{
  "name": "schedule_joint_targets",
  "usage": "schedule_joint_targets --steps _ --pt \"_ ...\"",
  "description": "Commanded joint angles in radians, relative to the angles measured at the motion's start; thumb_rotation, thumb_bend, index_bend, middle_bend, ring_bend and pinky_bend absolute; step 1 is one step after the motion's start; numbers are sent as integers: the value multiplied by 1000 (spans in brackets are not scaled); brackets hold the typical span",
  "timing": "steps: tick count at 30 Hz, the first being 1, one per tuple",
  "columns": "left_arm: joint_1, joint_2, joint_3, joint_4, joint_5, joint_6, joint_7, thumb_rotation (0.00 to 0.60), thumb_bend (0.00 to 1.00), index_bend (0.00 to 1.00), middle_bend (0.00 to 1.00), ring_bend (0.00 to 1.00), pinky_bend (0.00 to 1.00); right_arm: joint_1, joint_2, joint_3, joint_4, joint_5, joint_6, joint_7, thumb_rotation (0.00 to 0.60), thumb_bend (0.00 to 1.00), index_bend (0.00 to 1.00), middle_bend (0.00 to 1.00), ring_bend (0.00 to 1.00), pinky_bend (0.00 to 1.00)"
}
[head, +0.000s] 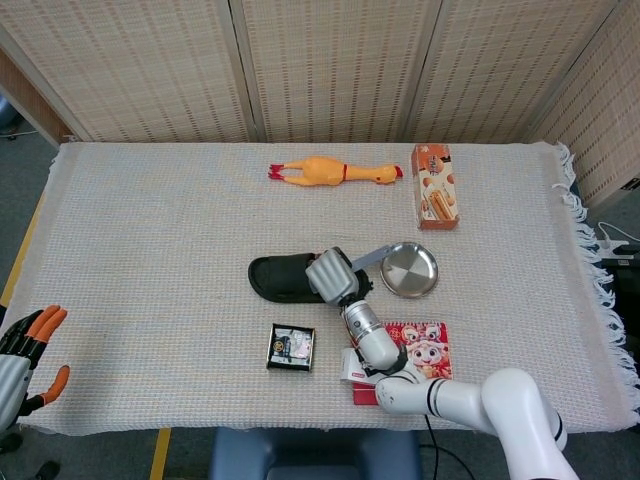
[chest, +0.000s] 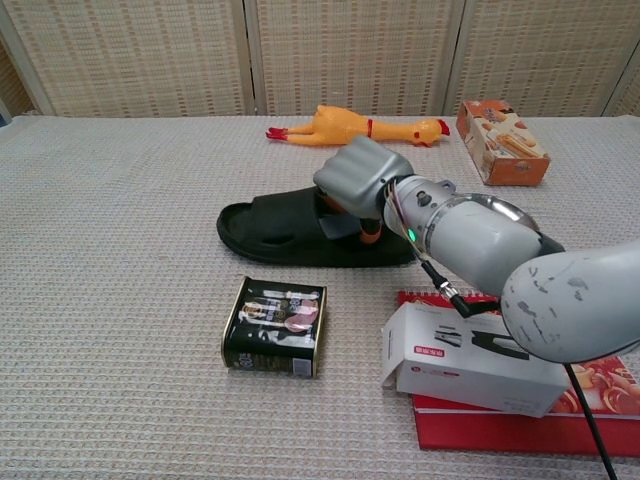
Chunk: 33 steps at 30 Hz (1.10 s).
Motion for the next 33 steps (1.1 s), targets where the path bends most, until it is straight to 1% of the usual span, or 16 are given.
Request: schedule_joint_targets --steps 1,10,22,27,33 --pt "0 -1 0 -1 -1 0 2 600 480 0 0 0 97 -4 7 -4 4 3 -1 -2 600 284 927 621 567 664" --pt "-4 -2 -2 -1 -3 -7 2 600 479 0 0 0 97 -12 31 -13 -14 8 2 -12 600 285 928 621 567 664" --pt "-2 1 -4 3 -6 0 -7 600 481 0 0 0 97 6 -10 -13 -2 -6 -3 7 600 284 928 621 567 664" --pt "-1 0 -2 1 -1 1 -2 600 481 0 0 0 96 -5 14 -20 -17 19 1 -33 600 285 930 624 567 664" --pt "-4 -2 -2 -3 -1 -3 4 600 482 0 0 0 96 -10 42 -17 -42 34 9 -46 600 285 934 627 567 664"
